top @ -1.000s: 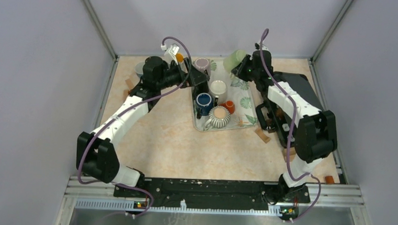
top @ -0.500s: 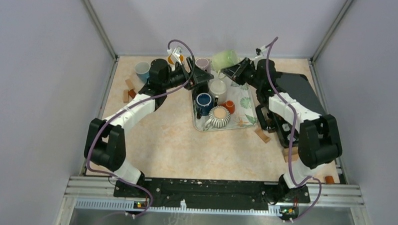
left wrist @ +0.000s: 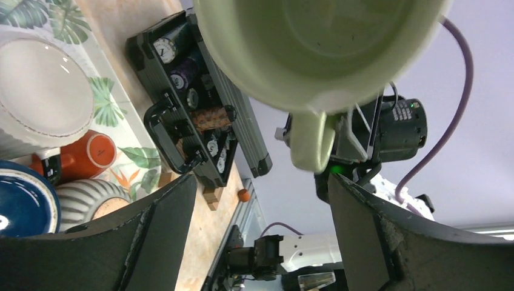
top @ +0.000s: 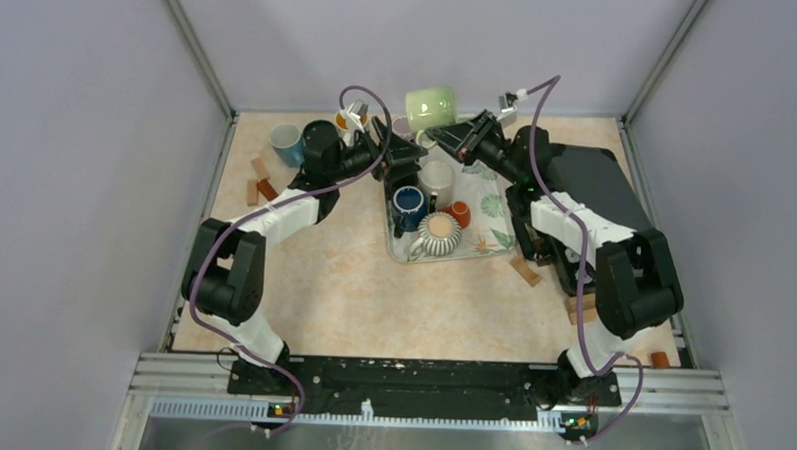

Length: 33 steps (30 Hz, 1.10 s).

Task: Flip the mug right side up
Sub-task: Turn over the cup on the tray.

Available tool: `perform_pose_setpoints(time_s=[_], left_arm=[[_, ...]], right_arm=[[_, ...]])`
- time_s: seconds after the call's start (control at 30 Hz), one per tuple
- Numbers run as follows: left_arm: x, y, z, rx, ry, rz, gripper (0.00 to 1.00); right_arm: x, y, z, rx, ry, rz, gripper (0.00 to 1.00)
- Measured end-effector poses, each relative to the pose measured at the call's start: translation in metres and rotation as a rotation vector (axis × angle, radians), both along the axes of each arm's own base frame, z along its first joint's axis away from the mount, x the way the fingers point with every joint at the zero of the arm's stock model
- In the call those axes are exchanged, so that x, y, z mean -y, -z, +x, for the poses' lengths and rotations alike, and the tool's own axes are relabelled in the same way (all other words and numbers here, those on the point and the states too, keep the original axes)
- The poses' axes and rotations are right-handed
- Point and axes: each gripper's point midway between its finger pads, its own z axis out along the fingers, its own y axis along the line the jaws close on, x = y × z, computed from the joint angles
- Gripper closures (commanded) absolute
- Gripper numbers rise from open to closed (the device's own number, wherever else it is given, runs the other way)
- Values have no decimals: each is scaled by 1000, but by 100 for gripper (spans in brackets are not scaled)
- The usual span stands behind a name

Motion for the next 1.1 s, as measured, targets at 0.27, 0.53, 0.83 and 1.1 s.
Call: perform_pose_setpoints(time_s=[0.27, 0.53, 0.83, 1.1], left_arm=[[0, -8, -1, -16, 10, -68, 29], [-4, -17, -1, -11, 10, -109, 43], [-5, -27, -3, -3, 18, -143, 53], [-5, -26, -2, -22, 21, -153, 58]], right_arm=[[-12, -1, -11, 1, -62, 49, 100], [-18, 4, -15, -12, -91, 54, 100], [-25, 3, -19, -3, -113, 67, 100], [-27, 6, -18, -4, -116, 73, 100]])
